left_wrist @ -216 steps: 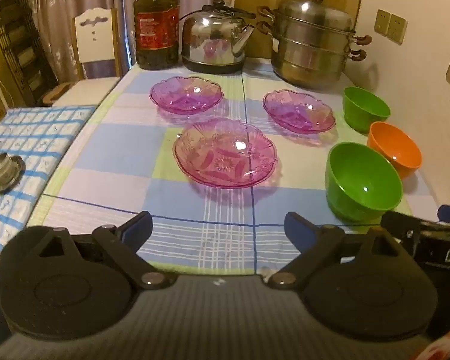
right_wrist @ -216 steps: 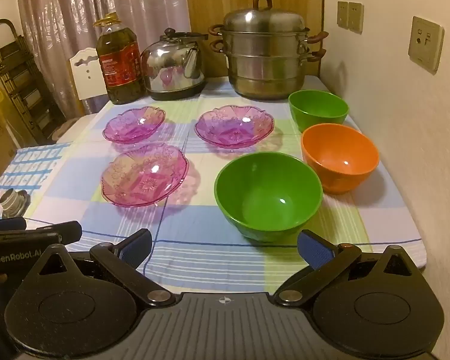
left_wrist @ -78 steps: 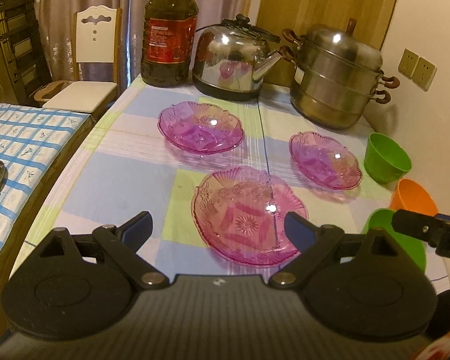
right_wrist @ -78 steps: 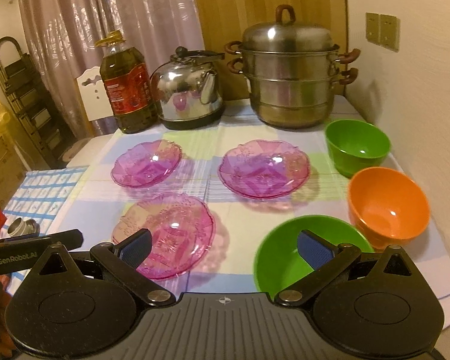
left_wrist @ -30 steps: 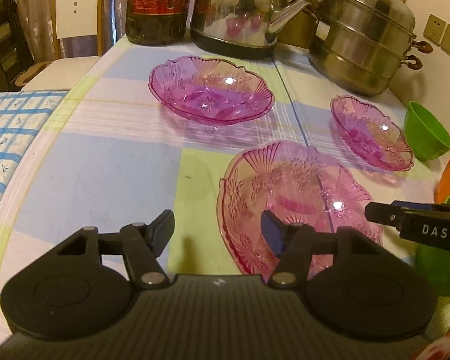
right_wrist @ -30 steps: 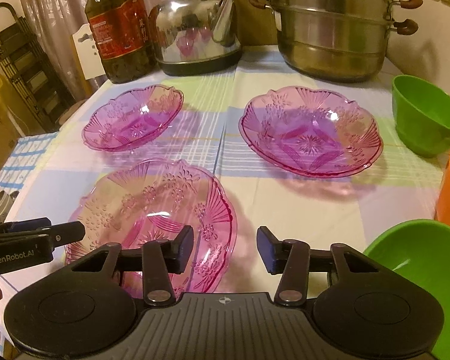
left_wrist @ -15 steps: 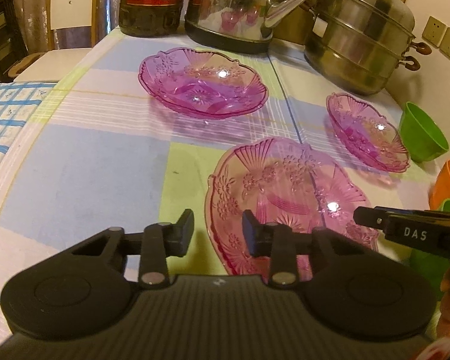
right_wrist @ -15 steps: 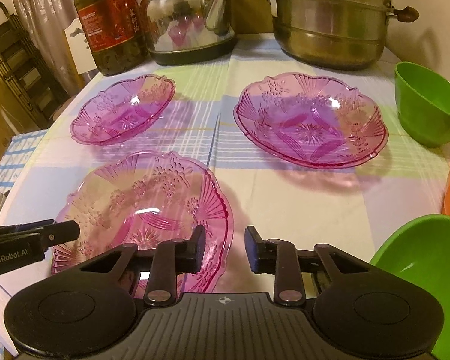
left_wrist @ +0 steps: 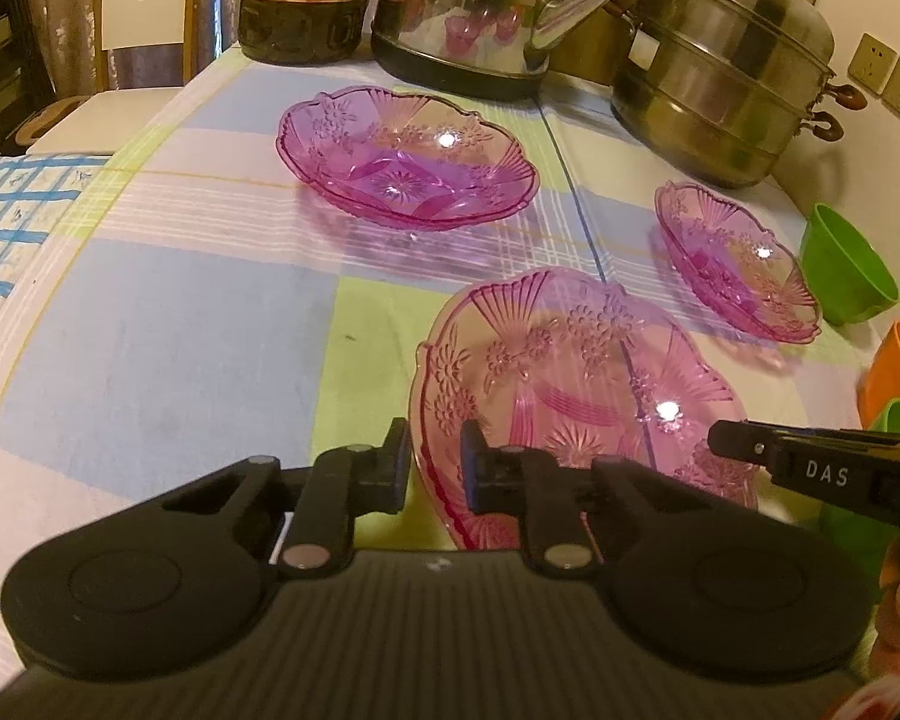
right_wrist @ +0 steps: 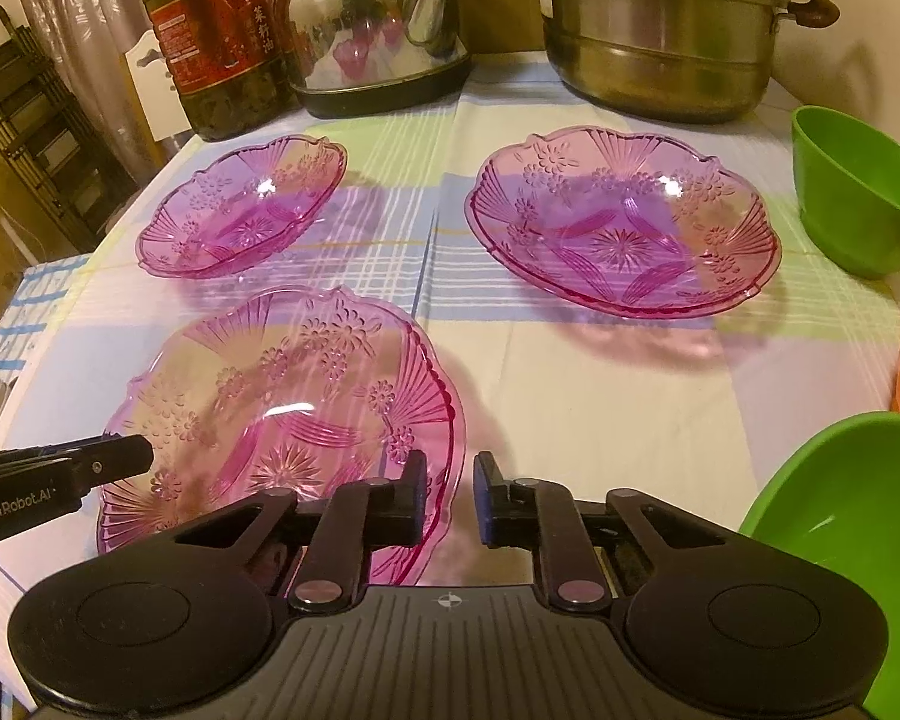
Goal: Organize plates and bowls
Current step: 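Close the left gripper on the dish rim while the right gripper grips the rim beside it, then lift the dish with both grippers and carry it toward the pink dish by the kettle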
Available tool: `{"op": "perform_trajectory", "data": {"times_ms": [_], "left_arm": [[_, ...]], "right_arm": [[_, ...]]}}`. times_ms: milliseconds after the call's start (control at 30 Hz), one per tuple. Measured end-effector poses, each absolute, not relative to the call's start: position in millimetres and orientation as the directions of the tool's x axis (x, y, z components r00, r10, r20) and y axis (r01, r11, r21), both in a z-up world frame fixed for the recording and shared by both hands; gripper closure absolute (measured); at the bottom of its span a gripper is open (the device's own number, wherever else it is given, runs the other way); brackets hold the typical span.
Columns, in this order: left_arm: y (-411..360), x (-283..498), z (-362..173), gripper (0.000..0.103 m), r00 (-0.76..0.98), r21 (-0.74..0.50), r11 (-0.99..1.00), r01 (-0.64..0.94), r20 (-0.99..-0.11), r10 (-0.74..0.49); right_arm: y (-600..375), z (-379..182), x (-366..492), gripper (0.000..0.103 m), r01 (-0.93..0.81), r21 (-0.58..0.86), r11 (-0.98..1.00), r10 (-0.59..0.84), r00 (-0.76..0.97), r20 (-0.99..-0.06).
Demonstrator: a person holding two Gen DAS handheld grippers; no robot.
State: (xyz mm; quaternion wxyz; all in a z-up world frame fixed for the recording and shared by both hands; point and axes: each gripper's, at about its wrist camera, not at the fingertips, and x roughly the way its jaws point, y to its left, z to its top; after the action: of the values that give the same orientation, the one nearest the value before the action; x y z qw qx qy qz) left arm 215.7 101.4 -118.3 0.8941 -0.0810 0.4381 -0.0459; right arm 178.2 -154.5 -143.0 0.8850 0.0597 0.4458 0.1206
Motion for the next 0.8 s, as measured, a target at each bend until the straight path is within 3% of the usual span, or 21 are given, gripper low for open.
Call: {"op": "perform_trajectory", "data": {"times_ms": [800], "left_arm": [[111.0,214.3,-105.2,0.095,0.649,-0.234,0.972,-0.019,-0.742,-0.166]], "right_arm": [[-152.5,-129.4,171.8,0.092,-0.165,0.215,0.963,0.270,0.610,-0.745]]}}
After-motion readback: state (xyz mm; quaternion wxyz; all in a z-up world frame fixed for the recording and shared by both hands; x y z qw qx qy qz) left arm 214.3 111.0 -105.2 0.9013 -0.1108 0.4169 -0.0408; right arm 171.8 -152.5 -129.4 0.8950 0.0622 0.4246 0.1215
